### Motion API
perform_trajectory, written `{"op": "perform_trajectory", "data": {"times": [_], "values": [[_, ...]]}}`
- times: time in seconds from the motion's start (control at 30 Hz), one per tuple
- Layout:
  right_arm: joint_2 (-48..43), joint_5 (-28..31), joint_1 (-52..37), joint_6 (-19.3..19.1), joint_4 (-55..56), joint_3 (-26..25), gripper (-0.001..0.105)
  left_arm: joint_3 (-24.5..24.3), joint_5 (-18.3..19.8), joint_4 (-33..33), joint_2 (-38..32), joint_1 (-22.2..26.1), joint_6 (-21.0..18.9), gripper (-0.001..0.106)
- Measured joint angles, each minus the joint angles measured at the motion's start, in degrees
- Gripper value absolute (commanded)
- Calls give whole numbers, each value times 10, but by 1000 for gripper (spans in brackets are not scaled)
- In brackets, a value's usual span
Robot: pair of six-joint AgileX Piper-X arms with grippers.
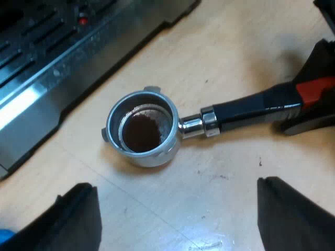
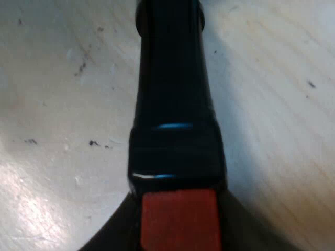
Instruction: Grind coffee beans and then tamp
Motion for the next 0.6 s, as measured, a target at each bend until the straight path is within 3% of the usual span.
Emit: {"op": "perform_trajectory", "data": {"times": [0.47,0.53,0.6], "values": [[12,0,0,24,-4,0,0,13,0,-6,0,0,0,65],[12,0,0,24,-1,0,7,13,0,-9,0,0,0,65],[12,1,0,24,4,0,25,13,0,-9,0,0,0,65]]}}
